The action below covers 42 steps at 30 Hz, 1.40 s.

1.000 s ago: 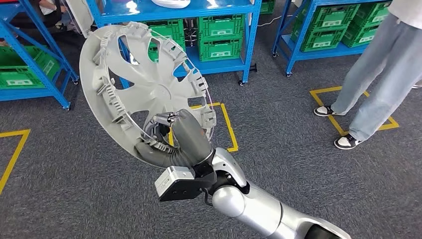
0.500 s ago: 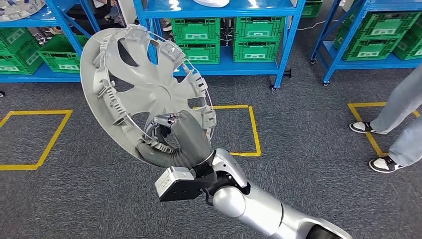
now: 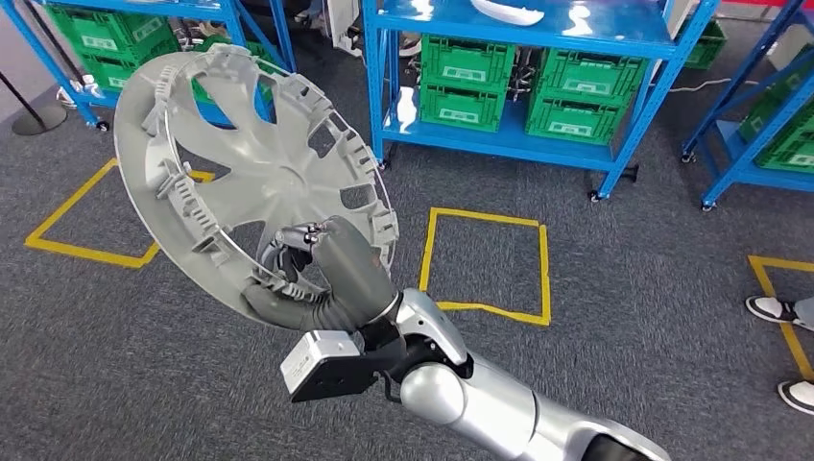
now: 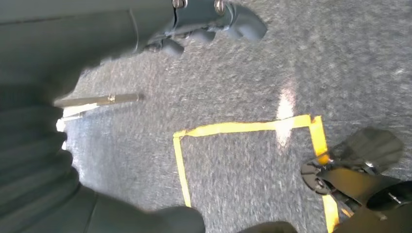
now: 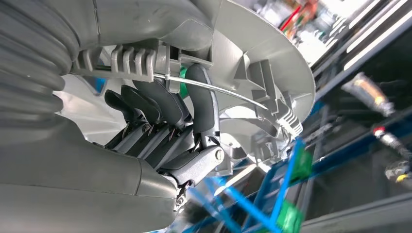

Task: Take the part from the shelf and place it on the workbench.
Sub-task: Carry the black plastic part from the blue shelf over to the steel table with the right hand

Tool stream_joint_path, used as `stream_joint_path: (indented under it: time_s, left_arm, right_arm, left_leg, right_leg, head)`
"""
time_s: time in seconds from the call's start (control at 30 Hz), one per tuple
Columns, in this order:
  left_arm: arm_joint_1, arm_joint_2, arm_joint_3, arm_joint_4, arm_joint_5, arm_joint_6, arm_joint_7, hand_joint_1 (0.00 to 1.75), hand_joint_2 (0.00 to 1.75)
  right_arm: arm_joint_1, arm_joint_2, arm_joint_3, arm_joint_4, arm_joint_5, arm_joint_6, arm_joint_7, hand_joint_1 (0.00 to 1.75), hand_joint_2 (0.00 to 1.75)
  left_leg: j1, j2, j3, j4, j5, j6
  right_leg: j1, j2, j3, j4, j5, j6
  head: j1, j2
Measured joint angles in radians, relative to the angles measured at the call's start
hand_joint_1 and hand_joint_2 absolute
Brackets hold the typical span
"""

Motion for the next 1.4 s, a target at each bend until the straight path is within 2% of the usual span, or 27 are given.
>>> stream_joint_path:
  time_s: [0.07,0.1,0.13,0.17,0.2,0.27,0.33,0.4,0.43,0.5,0.57,0.63,0.67,0.7,0.77,0.83,0.87,0.93,1.0,1.07,1.1,1.13,1.17,1.23,1.3,1.37,1.4]
  left_arm:
    - [-0.004,-0.002,0.0,0.0,0.0,0.003,0.0,0.0,1.75]
    - [-0.004,-0.002,0.0,0.0,0.0,0.005,0.0,0.0,1.75]
    - [-0.004,-0.003,0.001,0.0,0.0,0.005,0.0,0.0,1.75]
    - [-0.002,-0.003,0.001,0.0,-0.001,0.006,0.0,0.0,1.75]
    - [-0.001,-0.004,0.001,0.0,-0.002,0.006,0.001,0.0,1.75]
    - [-0.001,-0.007,0.001,0.0,-0.003,0.009,0.002,0.0,1.75]
    - [-0.001,-0.009,0.001,0.0,-0.004,0.012,0.004,0.0,1.75]
    - [0.002,-0.01,0.001,0.0,-0.006,0.015,0.006,0.0,1.75]
    - [0.005,-0.011,0.001,0.0,-0.007,0.016,0.006,0.0,1.75]
    - [0.006,-0.012,0.002,0.0,-0.008,0.018,0.008,0.0,1.75]
    - [0.004,-0.015,0.002,0.0,-0.008,0.021,0.008,0.0,1.75]
    - [0.004,-0.016,0.002,0.0,-0.008,0.024,0.008,0.0,1.75]
    - [0.004,-0.016,0.002,0.0,-0.008,0.025,0.008,0.0,1.75]
    - [0.005,-0.016,0.003,0.0,-0.008,0.026,0.008,0.0,1.75]
    - [0.004,-0.018,0.005,0.0,-0.009,0.027,0.008,0.0,1.75]
    - [0.0,-0.02,0.006,-0.001,-0.012,0.029,0.006,0.0,1.75]
    - [-0.001,-0.022,0.006,-0.001,-0.014,0.029,0.006,0.0,1.75]
    - [0.0,-0.023,0.006,0.0,-0.02,0.029,0.006,0.0,1.75]
    - [0.0,-0.026,0.006,0.0,-0.029,0.027,0.009,0.0,1.75]
    - [-0.004,-0.027,0.006,0.0,-0.042,0.023,0.013,0.0,1.75]
    - [-0.007,-0.027,0.006,-0.001,-0.048,0.021,0.016,0.0,1.75]
    - [-0.008,-0.027,0.006,-0.001,-0.053,0.018,0.018,0.0,1.75]
    - [-0.009,-0.028,0.006,-0.001,-0.057,0.016,0.02,0.0,1.75]
    - [-0.01,-0.028,0.005,-0.001,-0.061,0.012,0.021,0.0,1.75]
    - [-0.012,-0.028,0.005,-0.001,-0.064,0.011,0.021,0.0,1.75]
    - [-0.012,-0.027,0.005,-0.002,-0.065,0.01,0.017,0.0,1.75]
    - [-0.011,-0.026,0.005,-0.002,-0.065,0.01,0.015,0.0,1.75]
  right_arm:
    - [-0.003,-0.001,0.003,0.002,-0.006,0.004,0.0,1.75,1.75]
    - [-0.003,-0.002,0.004,0.003,-0.009,0.008,0.001,1.75,1.75]
    - [-0.003,-0.002,0.006,0.003,-0.011,0.011,0.001,1.75,1.75]
    - [-0.003,-0.002,0.008,0.003,-0.014,0.014,0.002,1.75,1.75]
    - [-0.004,-0.002,0.009,0.003,-0.016,0.017,0.004,1.75,1.75]
    - [-0.008,-0.001,0.01,0.004,-0.021,0.021,0.006,1.75,1.75]
    - [-0.01,-0.001,0.01,0.005,-0.025,0.024,0.005,1.75,1.75]
    - [-0.011,-0.001,0.012,0.006,-0.025,0.026,0.002,1.75,1.75]
    - [-0.01,0.0,0.012,0.007,-0.026,0.026,0.0,1.75,1.75]
    - [-0.009,0.0,0.014,0.007,-0.026,0.025,-0.003,1.75,1.75]
    - [-0.006,0.0,0.014,0.009,-0.026,0.021,-0.005,1.75,1.75]
    - [-0.004,-0.001,0.014,0.011,-0.027,0.018,-0.006,1.75,1.75]
    - [-0.004,-0.002,0.014,0.012,-0.027,0.017,-0.007,1.75,1.75]
    - [-0.004,-0.002,0.015,0.013,-0.027,0.016,-0.008,1.75,1.75]
    - [-0.003,-0.002,0.015,0.013,-0.026,0.014,-0.009,1.75,1.75]
    - [-0.001,-0.002,0.015,0.013,-0.022,0.01,-0.01,1.75,1.75]
    - [0.002,-0.003,0.014,0.013,-0.018,0.007,-0.01,1.75,1.75]
    - [0.008,-0.003,0.012,0.013,-0.008,0.0,-0.009,1.75,1.75]
    - [0.015,-0.004,0.008,0.01,0.005,-0.01,-0.006,1.75,1.75]
    - [0.031,-0.011,0.001,0.007,0.02,-0.021,-0.002,1.75,1.75]
    - [0.041,-0.016,-0.003,0.006,0.027,-0.025,0.001,1.75,1.75]
    - [0.049,-0.02,-0.008,0.005,0.032,-0.028,0.002,1.75,1.75]
    - [0.055,-0.024,-0.013,0.002,0.036,-0.031,0.004,1.75,1.75]
    - [0.061,-0.03,-0.019,-0.005,0.038,-0.035,0.007,1.75,1.75]
    - [0.063,-0.036,-0.024,-0.01,0.037,-0.039,0.006,1.75,1.75]
    - [0.063,-0.042,-0.027,-0.012,0.033,-0.042,0.001,1.75,1.75]
    - [0.062,-0.044,-0.028,-0.012,0.03,-0.044,-0.002,1.75,1.75]
  left_leg:
    - [-0.001,-0.03,-0.006,0.001,0.003,0.007]
    - [-0.001,-0.047,-0.008,0.002,0.004,0.007]
    - [-0.001,-0.064,-0.01,0.004,0.005,0.007]
    - [-0.001,-0.081,-0.01,0.006,0.005,0.007]
    - [-0.001,-0.098,-0.011,0.008,0.005,0.005]
    - [0.0,-0.129,-0.015,0.014,0.005,-0.002]
    - [0.0,-0.153,-0.024,0.016,0.006,-0.016]
    - [0.002,-0.169,-0.031,0.011,0.011,-0.031]
    - [0.002,-0.16,-0.034,0.013,0.01,-0.036]
    - [0.0,-0.103,-0.062,0.069,-0.022,-0.043]
    - [-0.001,-0.048,-0.125,0.198,-0.086,-0.049]
    - [0.002,-0.035,-0.171,0.294,-0.117,-0.054]
    - [0.003,-0.031,-0.168,0.29,-0.106,-0.055]
    - [0.004,-0.023,-0.142,0.245,-0.079,-0.055]
    - [0.001,0.025,-0.062,0.104,-0.022,-0.048]
    - [-0.005,0.06,-0.019,0.025,-0.002,-0.035]
    - [-0.008,0.059,-0.019,0.019,-0.003,-0.028]
    - [-0.007,0.029,-0.022,0.017,0.002,-0.015]
    - [-0.002,0.002,-0.02,0.012,0.006,-0.002]
    - [-0.001,-0.026,-0.021,0.011,0.008,0.006]
    - [-0.001,-0.042,-0.021,0.012,0.008,0.008]
    - [-0.002,-0.059,-0.022,0.013,0.008,0.009]
    - [-0.002,-0.076,-0.022,0.015,0.008,0.009]
    - [-0.002,-0.107,-0.023,0.018,0.008,0.007]
    - [-0.002,-0.133,-0.025,0.022,0.008,-0.002]
    - [-0.002,-0.15,-0.03,0.02,0.01,-0.015]
    - [-0.003,-0.158,-0.033,0.017,0.011,-0.023]
  right_leg:
    - [0.0,0.052,-0.066,0.135,-0.067,0.0]
    - [0.0,0.059,-0.096,0.191,-0.084,0.0]
    - [0.0,0.062,-0.112,0.216,-0.082,-0.001]
    - [-0.001,0.064,-0.108,0.2,-0.06,-0.002]
    - [-0.002,0.07,-0.085,0.144,-0.022,-0.004]
    - [-0.005,0.11,-0.026,0.006,0.043,-0.01]
    - [-0.003,0.135,-0.002,-0.057,0.061,-0.017]
    - [0.0,0.117,-0.002,-0.061,0.064,-0.03]
    - [0.0,0.106,0.0,-0.065,0.067,-0.037]
    - [-0.003,0.081,0.005,-0.073,0.071,-0.051]
    - [-0.001,0.053,0.007,-0.074,0.069,-0.059]
    - [0.001,0.025,0.007,-0.074,0.066,-0.06]
    - [0.001,0.012,0.008,-0.074,0.064,-0.059]
    - [0.001,-0.001,0.01,-0.074,0.062,-0.057]
    - [0.005,-0.024,0.017,-0.072,0.055,-0.049]
    - [0.011,-0.045,0.023,-0.071,0.048,-0.038]
    - [0.013,-0.056,0.025,-0.071,0.046,-0.032]
    - [0.01,-0.068,0.03,-0.069,0.04,-0.019]
    - [0.004,-0.022,0.015,-0.023,0.008,-0.007]
    - [0.001,0.041,-0.045,0.099,-0.051,-0.002]
    - [0.001,0.054,-0.081,0.165,-0.074,-0.002]
    - [0.001,0.06,-0.108,0.207,-0.081,-0.002]
    - [0.001,0.063,-0.118,0.212,-0.067,-0.003]
    - [0.0,0.075,-0.08,0.11,0.005,-0.008]
    - [-0.001,0.111,-0.028,-0.012,0.058,-0.012]
    - [0.003,0.129,-0.013,-0.053,0.069,-0.019]
    - [0.005,0.121,-0.013,-0.056,0.071,-0.026]
  head:
    - [0.003,0.0]
    - [0.004,0.0]
    - [0.004,0.0]
    - [0.004,0.0]
    - [0.004,0.0]
    - [0.004,0.0]
    - [0.005,0.0]
    - [0.006,0.0]
    - [0.006,0.0]
    - [0.002,0.0]
    - [-0.002,0.0]
    - [-0.002,0.0]
    - [-0.002,0.0]
    - [-0.002,0.0]
    - [-0.002,0.0]
    - [0.0,0.0]
    - [0.0,0.0]
    - [0.002,0.0]
    - [0.003,0.0]
    - [0.005,0.0]
    - [0.006,0.0]
    - [0.006,0.0]
    - [0.006,0.0]
    - [0.007,0.0]
    - [0.007,0.0]
    - [0.008,0.0]
    - [0.008,0.0]
